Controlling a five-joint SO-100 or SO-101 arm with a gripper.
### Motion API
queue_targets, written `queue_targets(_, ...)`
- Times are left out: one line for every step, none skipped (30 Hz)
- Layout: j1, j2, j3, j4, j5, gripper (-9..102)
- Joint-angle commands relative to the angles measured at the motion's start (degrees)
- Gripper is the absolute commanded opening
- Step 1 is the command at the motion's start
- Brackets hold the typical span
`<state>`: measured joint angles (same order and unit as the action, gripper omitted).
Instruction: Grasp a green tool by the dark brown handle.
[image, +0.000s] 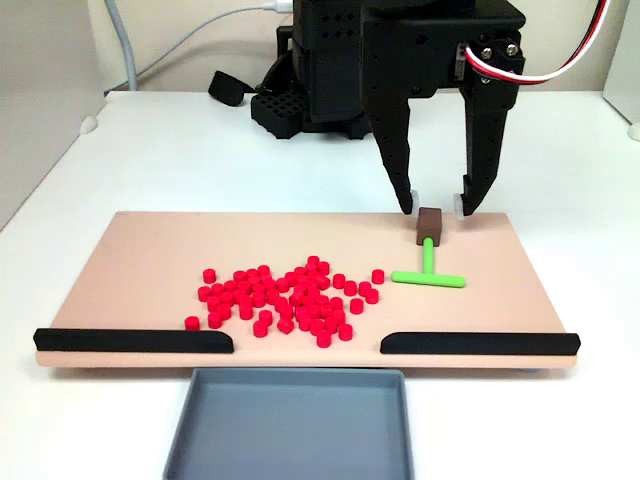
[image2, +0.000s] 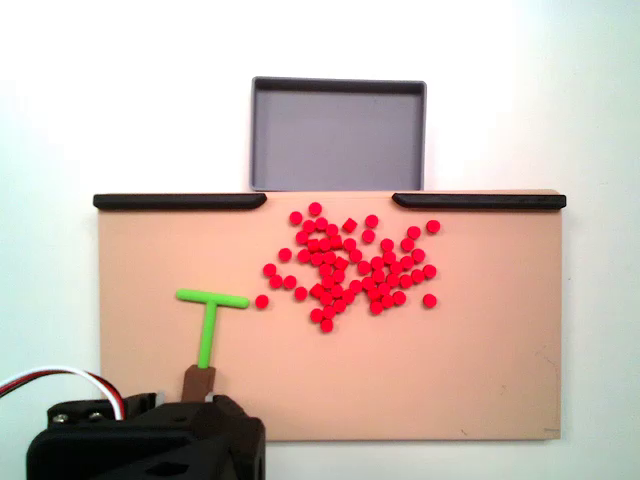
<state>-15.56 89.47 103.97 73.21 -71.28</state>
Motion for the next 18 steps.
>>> queue_targets(0.8, -0.1, -1.1, -0.4, -0.4, 15)
queue_targets(1.0, -0.1, -1.1, -0.4, -0.4, 15)
queue_targets(1.1, -0.1, -1.1, -0.4, -0.6, 15)
queue_targets(1.1, 0.0, -1.1, -0.4, -0.7, 15)
queue_targets(1.2, 0.0, -1.1, -0.4, -0.9, 15)
queue_targets(1.3, 0.0, -1.1, -0.4, -1.0, 15)
queue_targets(1.5, 0.0, -1.1, -0.4, -1.1, 15)
queue_targets(1.6, 0.0, -1.1, -0.4, -1.3, 15)
queue_targets(1.7, 0.0, -1.1, -0.4, -1.4, 15)
queue_targets(1.8, 0.0, -1.1, -0.4, -1.5, 15)
queue_targets(1.8, 0.0, -1.1, -0.4, -1.5, 15)
queue_targets(1.8, -0.1, -1.1, -0.4, -1.5, 15)
queue_targets(1.9, -0.1, -1.1, -0.4, -1.6, 15)
queue_targets(1.9, -0.2, -1.1, -0.4, -1.7, 15)
queue_targets(1.9, -0.3, -1.1, -0.4, -1.8, 15)
queue_targets(2.0, -0.4, -1.1, -0.7, -1.8, 15)
queue_targets(2.0, -0.4, -1.1, -1.0, -1.8, 15)
queue_targets(2.0, -0.6, -1.1, -1.1, -1.8, 15)
